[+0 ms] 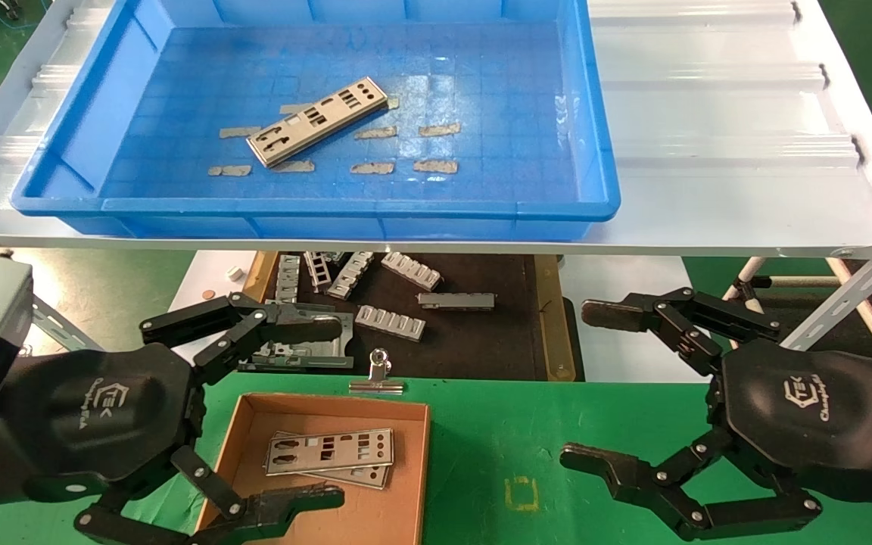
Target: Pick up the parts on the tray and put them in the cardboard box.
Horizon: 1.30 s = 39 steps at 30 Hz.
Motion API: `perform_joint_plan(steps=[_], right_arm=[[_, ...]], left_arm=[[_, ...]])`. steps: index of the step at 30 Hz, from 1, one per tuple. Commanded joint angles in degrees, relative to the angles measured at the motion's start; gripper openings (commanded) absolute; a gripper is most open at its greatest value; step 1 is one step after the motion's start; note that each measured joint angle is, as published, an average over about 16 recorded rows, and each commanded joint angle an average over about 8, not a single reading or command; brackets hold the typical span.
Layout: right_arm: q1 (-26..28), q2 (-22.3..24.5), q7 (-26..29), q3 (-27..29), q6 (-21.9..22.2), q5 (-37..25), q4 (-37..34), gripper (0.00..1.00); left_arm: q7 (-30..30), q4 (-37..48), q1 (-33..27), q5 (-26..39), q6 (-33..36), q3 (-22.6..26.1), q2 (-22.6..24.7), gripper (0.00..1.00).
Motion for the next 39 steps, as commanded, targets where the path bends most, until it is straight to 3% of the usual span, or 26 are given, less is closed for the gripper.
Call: perform_joint_plan(steps=[1, 13, 15, 21, 23, 30, 39], right_arm=[[0.0, 0.0, 0.0, 0.0, 0.0, 0.0, 0.0, 1.0], [0.0, 0.0, 0.0, 0.0, 0.0, 0.0, 0.0, 1.0], [0.0, 0.0, 0.0, 0.0, 0.0, 0.0, 0.0, 0.86], [0.0, 0.0, 0.0, 0.0, 0.0, 0.0, 0.0, 0.11], [0.0, 0.0, 0.0, 0.0, 0.0, 0.0, 0.0, 0.0], [0.0, 0.0, 0.0, 0.0, 0.0, 0.0, 0.0, 0.0], [0.0, 0.0, 0.0, 0.0, 0.0, 0.0, 0.0, 0.0]], left_arm=[[0.0, 0.0, 0.0, 0.0, 0.0, 0.0, 0.0, 1.0], [0.0, 0.0, 0.0, 0.0, 0.0, 0.0, 0.0, 1.0], [0.0, 0.0, 0.0, 0.0, 0.0, 0.0, 0.0, 1.0], [-0.04, 0.08, -0.02, -0.03, -0.08, -0.04, 0.02, 1.0], [-0.04, 0.31, -0.18, 0.04, -0.39, -0.09, 0.12, 1.0], [0.1, 4.28, -3.9, 2.28, -5.44, -0.24, 2.51, 1.0], [2.01, 16.31, -16.72, 12.29, -13.41, 2.99, 9.58, 1.0]])
